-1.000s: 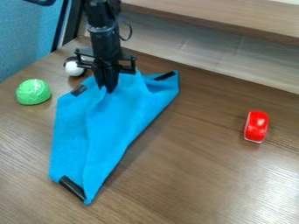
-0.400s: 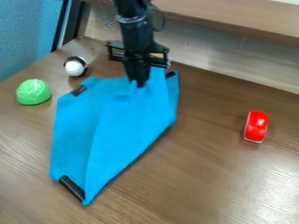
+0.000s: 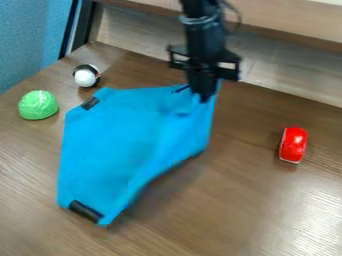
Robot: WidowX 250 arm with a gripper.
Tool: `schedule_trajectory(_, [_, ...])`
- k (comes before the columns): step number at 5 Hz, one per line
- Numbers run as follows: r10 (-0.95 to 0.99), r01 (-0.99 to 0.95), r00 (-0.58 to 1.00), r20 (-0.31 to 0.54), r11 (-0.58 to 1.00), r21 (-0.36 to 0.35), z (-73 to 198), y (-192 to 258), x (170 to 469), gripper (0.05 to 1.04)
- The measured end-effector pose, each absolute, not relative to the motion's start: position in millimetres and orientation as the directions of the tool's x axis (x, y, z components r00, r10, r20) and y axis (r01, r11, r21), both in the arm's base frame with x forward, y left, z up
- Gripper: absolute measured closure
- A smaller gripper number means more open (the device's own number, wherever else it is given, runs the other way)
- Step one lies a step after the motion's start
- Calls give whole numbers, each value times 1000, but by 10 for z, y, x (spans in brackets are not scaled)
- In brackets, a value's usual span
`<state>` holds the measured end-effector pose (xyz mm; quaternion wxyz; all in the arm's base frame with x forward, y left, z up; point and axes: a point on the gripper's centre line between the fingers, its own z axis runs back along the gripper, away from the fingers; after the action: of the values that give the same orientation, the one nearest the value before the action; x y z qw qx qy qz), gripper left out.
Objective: Unfold the blue cloth from top left
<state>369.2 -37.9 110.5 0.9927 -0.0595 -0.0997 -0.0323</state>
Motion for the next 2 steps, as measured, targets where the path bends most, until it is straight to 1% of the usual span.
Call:
schedule_trajectory(1, [-113,143,974,197,979,-145,1055,-609,3673,1010])
schedule_trajectory(2, [-146,174,975,165,970,-170,916,-727,3611,1010])
